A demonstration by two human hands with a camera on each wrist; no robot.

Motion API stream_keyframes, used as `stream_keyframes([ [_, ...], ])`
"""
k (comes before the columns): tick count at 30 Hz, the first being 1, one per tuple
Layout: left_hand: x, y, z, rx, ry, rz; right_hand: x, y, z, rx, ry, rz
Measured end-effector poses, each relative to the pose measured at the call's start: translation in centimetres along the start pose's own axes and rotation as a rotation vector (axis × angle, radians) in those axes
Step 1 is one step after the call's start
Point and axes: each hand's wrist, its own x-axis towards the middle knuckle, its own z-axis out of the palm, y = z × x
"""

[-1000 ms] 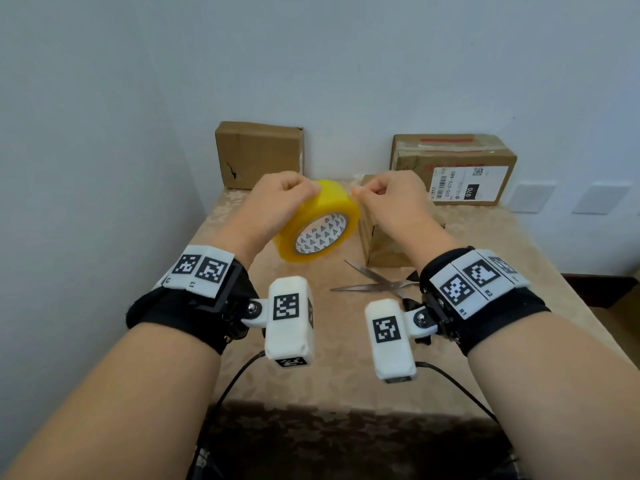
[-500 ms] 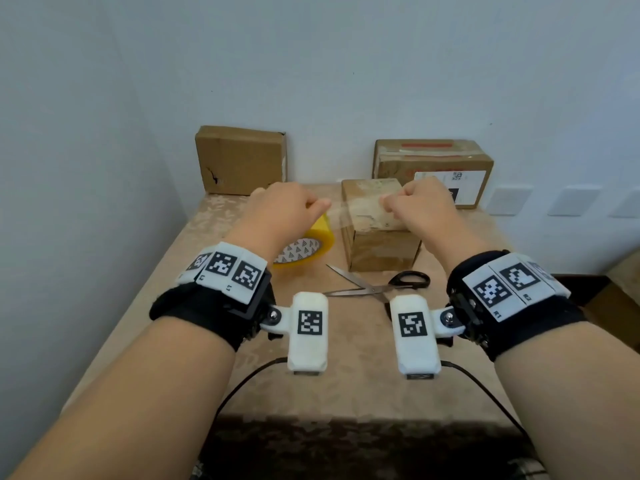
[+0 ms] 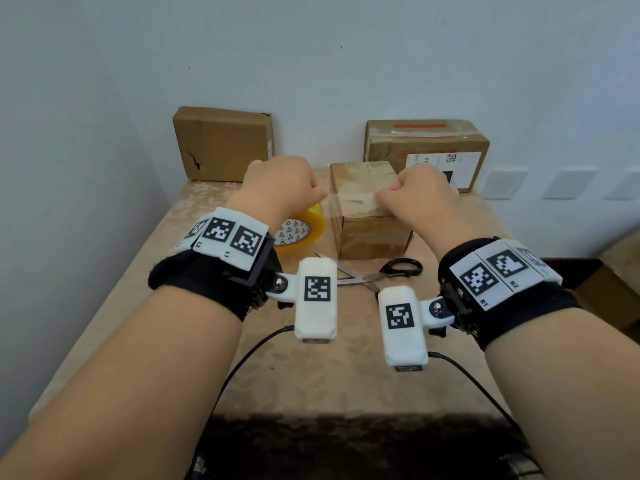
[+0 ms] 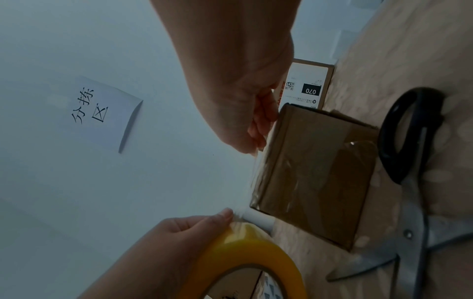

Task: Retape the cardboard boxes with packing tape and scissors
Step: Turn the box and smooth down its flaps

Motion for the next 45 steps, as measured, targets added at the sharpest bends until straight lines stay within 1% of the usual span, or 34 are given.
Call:
stream_keyframes([
  [5,0.2,0.5,0.6,0.041,-0.002,-0.006,-0.1,0.2,0.0,-0.091,0.003,0.0],
  [8,0.4,0.6,0.9,0.048,0.001,-0.012,-0.5,0.7,-0.7,-0.157,0.036,0.03],
  [9,0.4,0.6,0.9,0.052,0.004,-0.009,-0.7,0.8,-1.0,-0.194,0.057,0.02],
  [10,0.3,0.7,0.9,0.058,0.004,-0.001,-1.0,0.7,-1.2,-0.226,0.093,-0.036],
  [11,0.3,0.8,0.9,0.061,0.001,0.006,-1.3,0.3,-1.2,-0.24,0.122,-0.138],
  [12,0.3,0.9,0.9,0.061,-0.003,0.009,-1.5,-0.3,-0.9,-0.261,0.107,-0.269],
  [13,0.2,1.0,0.9,0.062,-0.005,0.01,-1.7,-1.0,-0.3,-0.311,0.031,-0.395],
  [14,0.2,1.1,0.9,0.066,-0.005,0.007,-1.9,-1.4,0.7,-0.373,-0.085,-0.475],
  [15,0.1,1.1,0.8,0.072,-0.003,0.006,-2.0,-1.6,1.5,-0.433,-0.212,-0.484],
  [16,0.1,0.9,0.8,0.067,-0.002,0.003,-1.9,-1.6,2.2,-0.482,-0.314,-0.457],
  [17,0.1,0.7,0.9,0.037,0.0,0.001,-1.9,-1.3,2.6,-0.506,-0.366,-0.422],
  [18,0.0,0.3,0.9,-0.02,0.006,0.009,-1.8,-0.9,2.8,-0.509,-0.376,-0.399],
  [20,-0.7,-0.5,0.9,-0.161,0.047,0.071,-1.7,-0.4,2.8,-0.457,-0.356,-0.372],
  [21,-1.2,-0.9,0.8,-0.188,0.06,0.115,-1.7,-0.5,2.7,-0.403,-0.351,-0.353],
  [23,-2.2,-1.7,0.5,-0.162,0.014,0.157,-1.8,-0.8,2.9,-0.317,-0.322,-0.309],
  [25,-3.1,-2.3,0.3,-0.131,-0.062,0.141,-2.1,-1.3,3.6,-0.317,-0.253,-0.272],
  [26,-3.4,-2.5,0.3,-0.126,-0.075,0.144,-2.1,-1.5,3.9,-0.333,-0.222,-0.253],
  [28,-4.0,-2.7,0.4,-0.159,-0.052,0.16,-2.1,-1.7,4.5,-0.366,-0.186,-0.23],
  [31,-4.4,-2.7,0.0,-0.184,-0.051,0.153,-2.0,-1.7,4.5,-0.39,-0.202,-0.255],
  [35,-4.2,-2.8,-1.3,-0.215,-0.15,0.083,-2.0,-1.3,4.0,-0.403,-0.249,-0.339],
  [38,-3.8,-2.9,-1.4,-0.117,-0.263,0.072,-1.7,-0.9,3.8,-0.383,-0.271,-0.349],
  [39,-3.8,-2.9,-1.3,-0.095,-0.28,0.071,-1.5,-0.8,3.8,-0.379,-0.276,-0.35],
  [42,-3.9,-3.1,-1.1,-0.056,-0.246,0.08,-1.2,-1.1,4.0,-0.352,-0.259,-0.329],
  [45,-4.1,-3.5,-0.6,-0.045,-0.185,0.088,-1.3,-2.0,4.6,-0.349,-0.207,-0.275],
])
